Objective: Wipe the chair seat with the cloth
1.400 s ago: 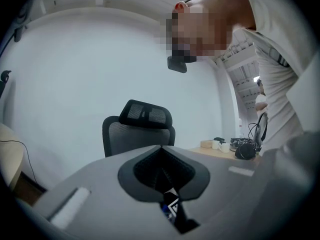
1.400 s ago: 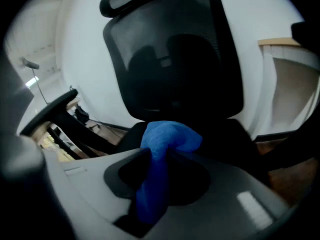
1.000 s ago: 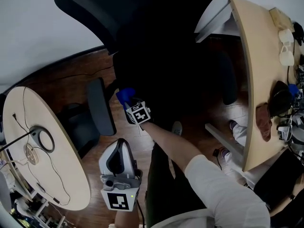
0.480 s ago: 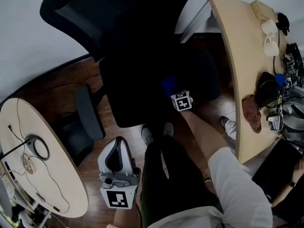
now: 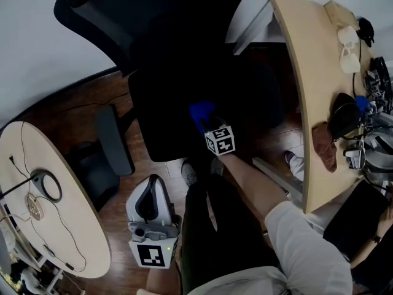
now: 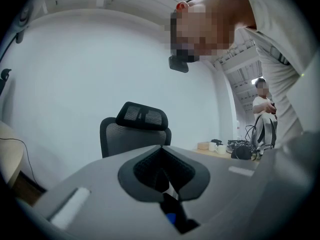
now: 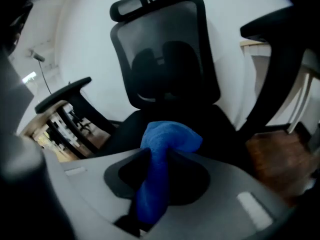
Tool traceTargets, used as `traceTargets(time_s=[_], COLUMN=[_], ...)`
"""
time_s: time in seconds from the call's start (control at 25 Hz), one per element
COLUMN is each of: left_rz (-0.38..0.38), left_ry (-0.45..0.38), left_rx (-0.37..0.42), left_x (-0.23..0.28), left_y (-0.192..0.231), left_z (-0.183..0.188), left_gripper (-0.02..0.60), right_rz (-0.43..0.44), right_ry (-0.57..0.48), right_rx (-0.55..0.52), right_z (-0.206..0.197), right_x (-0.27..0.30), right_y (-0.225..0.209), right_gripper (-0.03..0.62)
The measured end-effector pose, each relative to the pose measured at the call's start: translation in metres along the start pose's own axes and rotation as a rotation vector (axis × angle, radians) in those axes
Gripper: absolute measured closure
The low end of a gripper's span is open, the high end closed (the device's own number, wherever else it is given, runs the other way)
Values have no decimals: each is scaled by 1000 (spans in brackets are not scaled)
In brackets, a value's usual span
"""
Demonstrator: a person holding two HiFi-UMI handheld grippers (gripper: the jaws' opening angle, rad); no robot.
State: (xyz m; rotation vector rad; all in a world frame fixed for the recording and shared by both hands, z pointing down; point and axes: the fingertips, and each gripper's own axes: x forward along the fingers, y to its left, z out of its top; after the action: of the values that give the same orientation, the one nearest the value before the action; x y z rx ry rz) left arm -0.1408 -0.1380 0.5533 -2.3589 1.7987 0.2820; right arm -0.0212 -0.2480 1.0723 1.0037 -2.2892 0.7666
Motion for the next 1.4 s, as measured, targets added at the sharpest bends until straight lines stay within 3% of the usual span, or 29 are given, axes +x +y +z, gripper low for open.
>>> traceTargets(time_s=[0.08, 0.2, 0.28, 0.36, 0.48, 0.6, 0.68, 0.92, 1.04, 1.12, 1.2, 1.28, 1.4], left_rz=[13, 34, 47, 61, 79, 73, 83, 11, 33, 50, 49, 50, 65], left_ry=[0, 10, 20, 27, 31, 43, 35, -9, 8, 16, 8, -3, -3], left_rx=[7, 14, 17, 17, 10, 6, -18, 17, -23, -45, -32, -6, 32], left_x=[-6, -16, -23, -31, -41, -39, -38, -13, -13, -13, -11, -11, -21], left_y=[6, 14, 19, 22, 26, 26, 23, -1, -3, -5, -11, -19, -35], left_z=[2, -3, -9, -15, -21, -20, -16, 14, 7, 9, 30, 67, 143], left_gripper=[581, 581, 581, 581, 581, 581, 581, 581, 581, 581, 581, 581, 581], right_rz=[118, 241, 256, 236, 190, 120, 57, -190, -274, -263, -212, -141, -40], right_ry=[-8, 64, 128, 169, 161, 161, 164, 163, 163, 126, 29, -98, -289], right_rx=[22, 8, -10, -22, -47, -96, -98, -65, -16, -1, -5, -6, -24], right_z=[-3, -37, -68, -91, -102, -106, -111, -131, -136, -120, -78, -12, 107], right_x=[18, 48, 67, 77, 76, 56, 33, -67, -104, -114, -127, -163, -265], right_y=[82, 187, 224, 230, 199, 140, 85, -106, -163, -162, -132, -76, 31], right_gripper=[500, 500, 500, 500, 500, 500, 500, 500, 500, 500, 500, 500, 500])
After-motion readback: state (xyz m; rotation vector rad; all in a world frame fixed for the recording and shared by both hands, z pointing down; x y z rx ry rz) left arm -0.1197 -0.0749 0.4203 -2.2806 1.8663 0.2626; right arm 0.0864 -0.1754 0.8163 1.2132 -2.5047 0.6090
